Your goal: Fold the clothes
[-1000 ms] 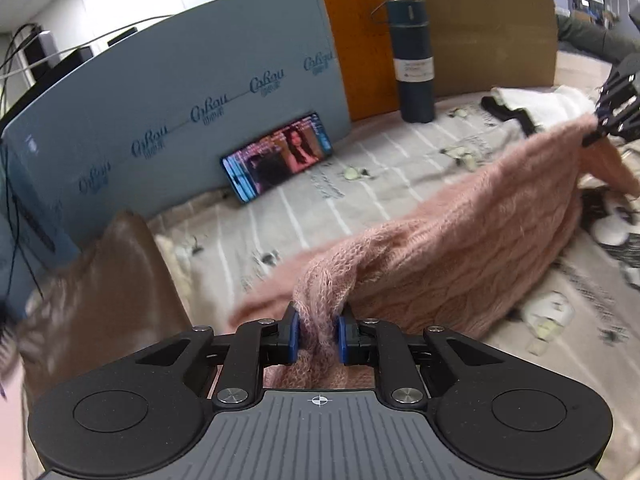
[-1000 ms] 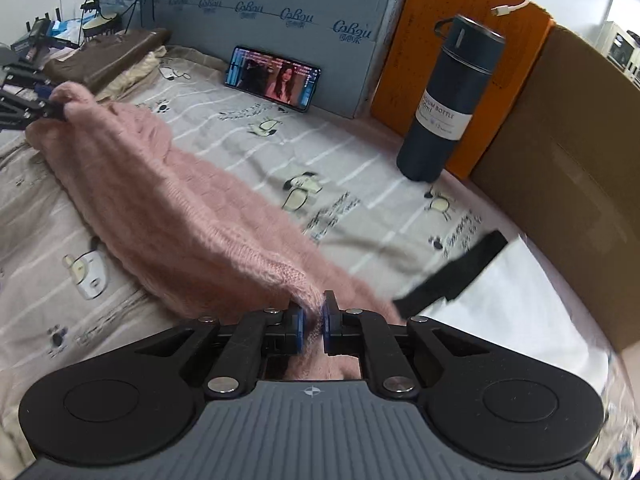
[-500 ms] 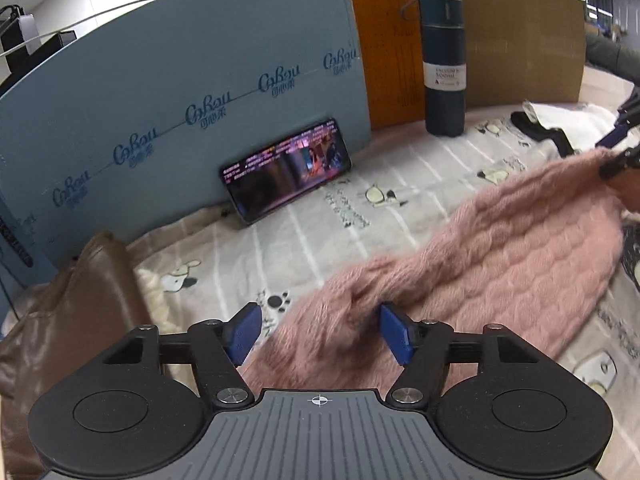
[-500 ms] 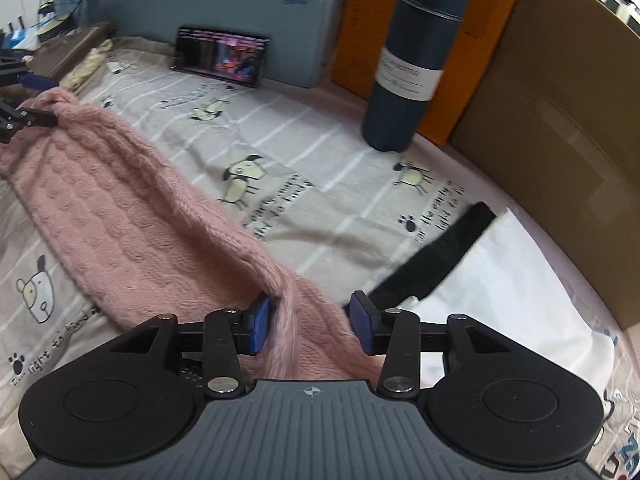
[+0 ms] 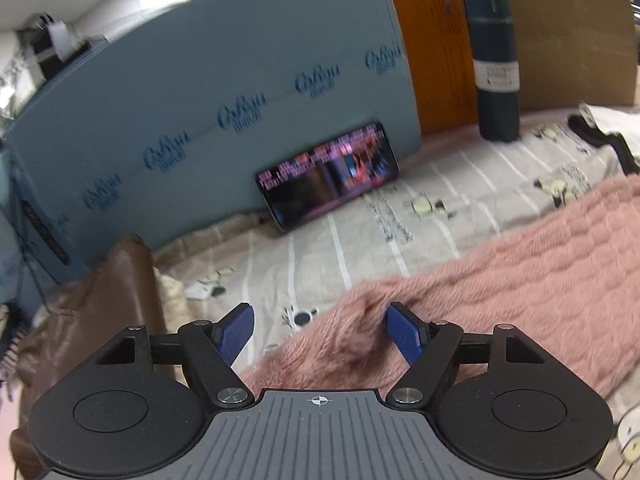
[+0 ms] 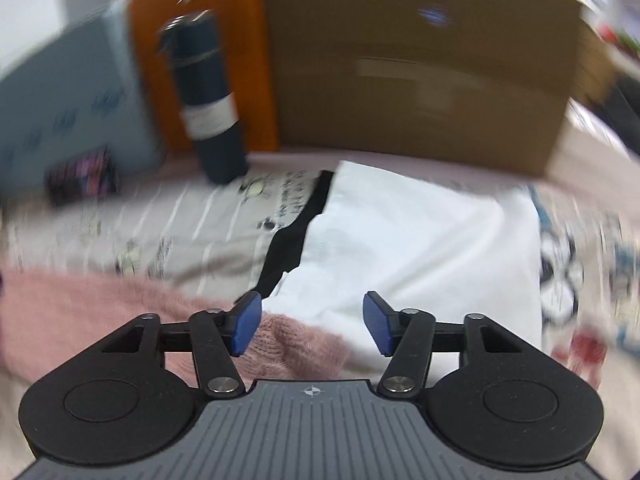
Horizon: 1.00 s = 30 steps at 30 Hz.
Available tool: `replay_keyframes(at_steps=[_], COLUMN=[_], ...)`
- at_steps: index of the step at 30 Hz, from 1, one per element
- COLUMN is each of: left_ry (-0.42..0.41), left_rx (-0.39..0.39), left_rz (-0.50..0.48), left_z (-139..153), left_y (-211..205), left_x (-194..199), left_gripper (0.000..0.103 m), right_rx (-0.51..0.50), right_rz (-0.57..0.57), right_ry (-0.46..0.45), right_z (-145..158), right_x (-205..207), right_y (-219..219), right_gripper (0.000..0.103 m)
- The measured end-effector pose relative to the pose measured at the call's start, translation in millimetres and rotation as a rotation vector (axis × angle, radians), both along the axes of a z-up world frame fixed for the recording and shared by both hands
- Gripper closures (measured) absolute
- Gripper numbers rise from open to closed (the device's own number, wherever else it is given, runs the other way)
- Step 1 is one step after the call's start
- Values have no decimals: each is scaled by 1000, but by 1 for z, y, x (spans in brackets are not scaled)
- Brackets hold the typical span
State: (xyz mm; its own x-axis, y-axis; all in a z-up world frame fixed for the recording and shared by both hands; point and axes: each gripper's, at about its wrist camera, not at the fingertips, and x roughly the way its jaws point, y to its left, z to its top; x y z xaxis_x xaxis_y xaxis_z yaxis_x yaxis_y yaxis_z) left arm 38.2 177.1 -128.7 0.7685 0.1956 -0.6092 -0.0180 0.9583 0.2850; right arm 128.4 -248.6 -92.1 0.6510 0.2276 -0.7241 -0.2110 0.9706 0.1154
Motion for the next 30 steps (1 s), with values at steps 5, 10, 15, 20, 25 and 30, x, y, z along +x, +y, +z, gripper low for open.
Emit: replay_keyframes(at_steps=[5,10,15,20,25,30], left_ry=[-43,21,79,64,73,85], left_rx=[-87,-141,-135,-174,-196,-210], left_rz=[0,-66,-71,-101,-144,-162], left_z=[7,-5,-20,-16,-17,-17], left_y=[-29,-53,-67,-80,-92,-97], left_x=[-13,-13,-12,-19,-18,-17], left_gripper=[27,27,27,17,17,17], right_rx=[119,131,129,132,132,100], right_rz=[-116,-137,-156,-140,-109,-102], right_ry=[27,72,115,132,132,56], right_z=[-8,-25,-37,-41,-41,-30], right_x=[-17,-22,-20,-21,-21,-26], right_y=[-11,-9,-5,1,8,10], right_gripper=[40,40,48,68,86,95])
